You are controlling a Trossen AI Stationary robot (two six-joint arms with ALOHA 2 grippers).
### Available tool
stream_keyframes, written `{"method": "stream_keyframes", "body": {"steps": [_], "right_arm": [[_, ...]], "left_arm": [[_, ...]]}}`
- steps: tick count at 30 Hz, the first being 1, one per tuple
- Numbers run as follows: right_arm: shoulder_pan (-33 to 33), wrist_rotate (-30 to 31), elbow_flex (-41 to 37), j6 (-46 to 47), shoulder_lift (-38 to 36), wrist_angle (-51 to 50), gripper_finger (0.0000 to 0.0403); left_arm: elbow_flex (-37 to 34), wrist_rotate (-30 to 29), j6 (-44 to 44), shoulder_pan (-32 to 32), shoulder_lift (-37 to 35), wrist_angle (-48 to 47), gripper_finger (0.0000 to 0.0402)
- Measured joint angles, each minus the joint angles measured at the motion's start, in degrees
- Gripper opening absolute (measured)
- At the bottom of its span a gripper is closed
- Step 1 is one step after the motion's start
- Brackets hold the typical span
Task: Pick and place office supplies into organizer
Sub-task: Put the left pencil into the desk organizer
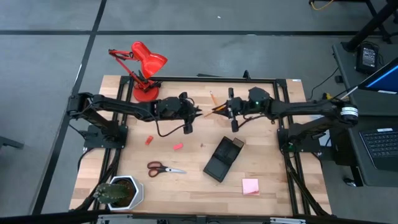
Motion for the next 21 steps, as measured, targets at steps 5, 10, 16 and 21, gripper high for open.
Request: {"method": "stream_keyframes", "body": {"steps": [5, 10, 16, 21], "right_arm": [[3.19, 4.60, 0.00, 0.25, -6.42, -8.63, 0.0019], [8.05, 13.03, 0.00, 3.48, -11.76, -18.23, 0.0018], [16.03, 24.45, 0.00, 8.08, -17.50, -25.12, 0.0018], [21.84, 32.96, 0.00, 15.54, -18.87, -31.81, 0.0018]], "left_arm": [[-0.36, -0.93, 2.00, -0.04, -4.21, -2.63, 0.0086], [-5.32, -0.93, 1.19, -0.10, -11.12, -1.12, 0.0060], [-14.88, -0.79, -2.08, -0.74, -18.71, 4.61, 0.0007], [-19.63, -0.62, -2.11, -2.76, -23.86, 6.36, 0.0003]]}}
